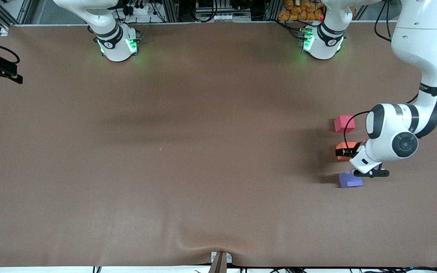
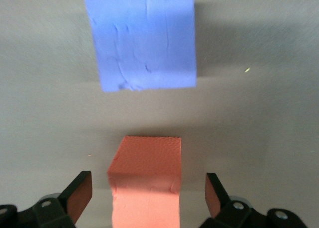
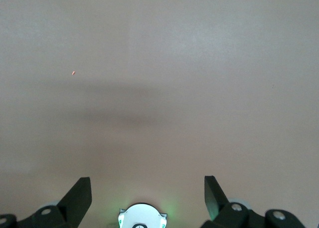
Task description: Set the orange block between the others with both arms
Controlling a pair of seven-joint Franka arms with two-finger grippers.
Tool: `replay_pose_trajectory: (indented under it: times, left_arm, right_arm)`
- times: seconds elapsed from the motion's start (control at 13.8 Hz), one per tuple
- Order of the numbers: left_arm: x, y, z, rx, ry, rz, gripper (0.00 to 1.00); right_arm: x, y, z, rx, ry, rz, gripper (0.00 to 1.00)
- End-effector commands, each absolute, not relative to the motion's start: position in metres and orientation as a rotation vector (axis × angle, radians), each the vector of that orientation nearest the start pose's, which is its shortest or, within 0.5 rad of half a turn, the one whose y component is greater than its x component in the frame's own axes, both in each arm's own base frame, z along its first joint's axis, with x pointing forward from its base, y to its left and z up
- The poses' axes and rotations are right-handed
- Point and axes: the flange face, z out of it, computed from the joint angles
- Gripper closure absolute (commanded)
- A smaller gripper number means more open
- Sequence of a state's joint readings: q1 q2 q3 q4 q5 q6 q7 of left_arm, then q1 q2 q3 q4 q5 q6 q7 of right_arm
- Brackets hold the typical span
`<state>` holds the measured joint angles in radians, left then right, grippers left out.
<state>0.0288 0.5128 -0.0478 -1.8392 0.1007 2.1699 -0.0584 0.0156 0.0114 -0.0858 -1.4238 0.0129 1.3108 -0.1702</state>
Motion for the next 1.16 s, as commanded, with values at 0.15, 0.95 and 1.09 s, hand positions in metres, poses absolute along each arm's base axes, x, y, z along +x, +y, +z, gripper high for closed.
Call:
replay_pose_trajectory:
  times: [0.15,0.95,1.09]
  left_arm:
    - [0.659,-0.016,0.387,-3.037,0.054,0.250,0.00]
    - [0.568,-0.030,0.644,-3.129,-0.016,-0.016,0.00]
    - [0.549,-0.036,0.649,-3.150,-0.016,-0.018,0.00]
  right_arm:
    - [0.528,-0.034,0.670,-3.109,-0.177,0.179,0.00]
    - [0.528,-0.033,0.670,-3.108,-0.178,0.176,0.00]
    - [0.529,-0.032,0.670,-3.108,-0.180,0.176,0.00]
